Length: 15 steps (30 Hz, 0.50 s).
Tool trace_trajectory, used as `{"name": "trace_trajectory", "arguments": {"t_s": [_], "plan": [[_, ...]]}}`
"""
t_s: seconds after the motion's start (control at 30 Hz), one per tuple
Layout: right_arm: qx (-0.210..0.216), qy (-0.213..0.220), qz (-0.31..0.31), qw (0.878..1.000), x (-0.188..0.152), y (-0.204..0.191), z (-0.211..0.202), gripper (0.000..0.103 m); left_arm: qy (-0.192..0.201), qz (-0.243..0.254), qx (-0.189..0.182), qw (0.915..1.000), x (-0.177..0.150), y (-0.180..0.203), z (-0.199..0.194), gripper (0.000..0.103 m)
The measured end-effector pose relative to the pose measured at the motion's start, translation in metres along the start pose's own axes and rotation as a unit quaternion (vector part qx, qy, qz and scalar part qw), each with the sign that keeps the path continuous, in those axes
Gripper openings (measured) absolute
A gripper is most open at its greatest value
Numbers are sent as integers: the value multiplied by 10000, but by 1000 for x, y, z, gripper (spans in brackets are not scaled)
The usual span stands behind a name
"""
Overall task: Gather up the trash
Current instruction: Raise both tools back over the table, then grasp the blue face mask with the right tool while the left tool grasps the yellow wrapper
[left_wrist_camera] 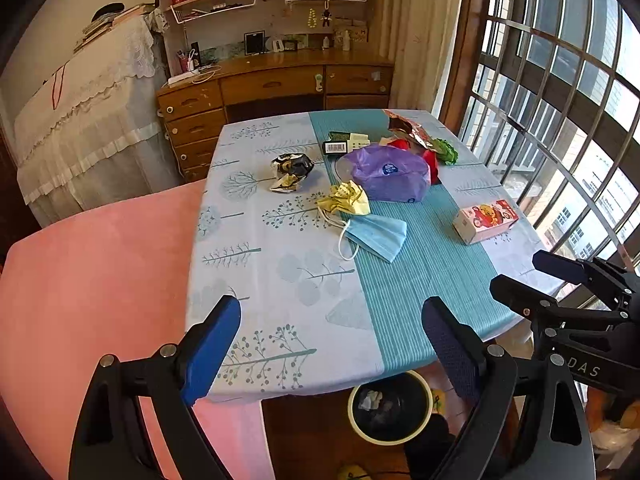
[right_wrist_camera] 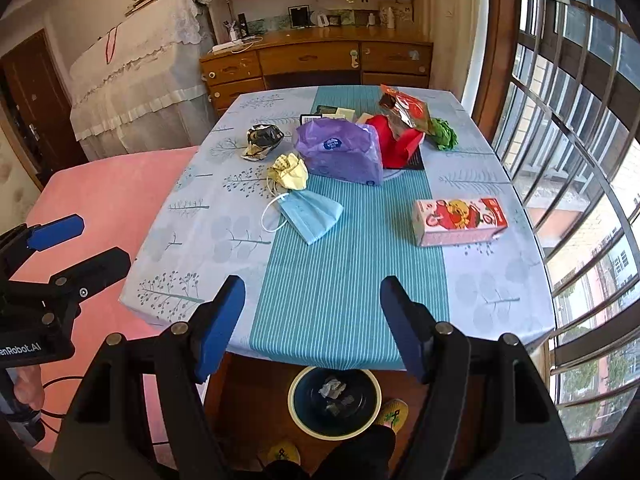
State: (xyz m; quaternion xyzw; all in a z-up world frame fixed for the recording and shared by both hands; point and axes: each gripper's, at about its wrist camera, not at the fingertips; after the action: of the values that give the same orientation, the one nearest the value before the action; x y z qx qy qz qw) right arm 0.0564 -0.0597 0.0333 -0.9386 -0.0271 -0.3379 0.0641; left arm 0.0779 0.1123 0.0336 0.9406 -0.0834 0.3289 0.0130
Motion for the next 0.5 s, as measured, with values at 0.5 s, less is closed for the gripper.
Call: {"name": "trace_trajectory", "arguments": {"t_s": [0.5], "plan": [[460,-981,-1345,9850,69,9,185,68,-1105,-987,578,9873,43,-15,144,75]]}}
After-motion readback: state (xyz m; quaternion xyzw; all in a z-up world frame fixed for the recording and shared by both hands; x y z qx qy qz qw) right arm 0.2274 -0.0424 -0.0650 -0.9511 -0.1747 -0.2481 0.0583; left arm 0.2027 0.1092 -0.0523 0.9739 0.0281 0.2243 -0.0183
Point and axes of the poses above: each gripper's, at about its wrist camera, not at the fingertips, and z roughly the way its jaws point, y to its right, x to its top, and after that the axes turned 5 degrees about z, right-handed
